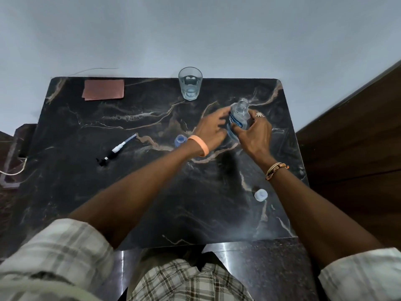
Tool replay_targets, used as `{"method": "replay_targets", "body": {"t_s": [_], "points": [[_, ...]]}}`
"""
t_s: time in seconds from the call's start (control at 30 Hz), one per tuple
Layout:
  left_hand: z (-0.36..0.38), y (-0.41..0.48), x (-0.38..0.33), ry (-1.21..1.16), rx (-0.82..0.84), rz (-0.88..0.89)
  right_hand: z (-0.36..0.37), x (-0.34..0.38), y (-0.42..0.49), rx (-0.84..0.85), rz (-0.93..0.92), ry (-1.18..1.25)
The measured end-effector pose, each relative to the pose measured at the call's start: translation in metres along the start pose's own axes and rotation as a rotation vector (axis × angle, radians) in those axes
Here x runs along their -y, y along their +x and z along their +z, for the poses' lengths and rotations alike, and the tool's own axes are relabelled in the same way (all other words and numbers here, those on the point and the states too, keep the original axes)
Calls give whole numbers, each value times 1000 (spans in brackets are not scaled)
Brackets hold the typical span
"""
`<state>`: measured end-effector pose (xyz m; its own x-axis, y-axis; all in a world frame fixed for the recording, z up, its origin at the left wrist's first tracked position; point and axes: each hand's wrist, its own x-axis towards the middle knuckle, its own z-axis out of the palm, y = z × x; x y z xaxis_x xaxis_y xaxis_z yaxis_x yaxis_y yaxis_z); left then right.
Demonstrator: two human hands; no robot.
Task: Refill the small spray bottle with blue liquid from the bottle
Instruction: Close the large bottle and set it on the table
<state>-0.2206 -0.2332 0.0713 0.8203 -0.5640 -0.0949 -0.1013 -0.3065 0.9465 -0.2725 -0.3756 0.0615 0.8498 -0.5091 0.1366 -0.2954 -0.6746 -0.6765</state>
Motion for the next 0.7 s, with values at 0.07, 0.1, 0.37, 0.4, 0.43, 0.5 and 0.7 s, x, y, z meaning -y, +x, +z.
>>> {"method": "replay_targets", "body": {"t_s": [0.07, 0.1, 0.37, 0.4, 0.43, 0.5, 0.7], "points": [[21, 5, -3, -114, 15, -36, -3, -13, -1, 9, 34, -3], [29, 7, -3, -145, 3, -55, -4, -18, -2, 11, 53, -8], [58, 0, 16, -135, 6, -70, -5, -49, -19, 63, 103, 8], [58, -1, 17, -110, 2, -69, -6, -51, -20, 71, 109, 20], [59, -3, 19, -79, -10, -74, -7, -52, -21, 84, 110, 33], [64, -8, 23, -41, -39, -93, -13, -55, -25, 123, 111, 55], [90, -40, 40, -6, -97, -125, -50, -79, -47, 224, 147, 15]]}}
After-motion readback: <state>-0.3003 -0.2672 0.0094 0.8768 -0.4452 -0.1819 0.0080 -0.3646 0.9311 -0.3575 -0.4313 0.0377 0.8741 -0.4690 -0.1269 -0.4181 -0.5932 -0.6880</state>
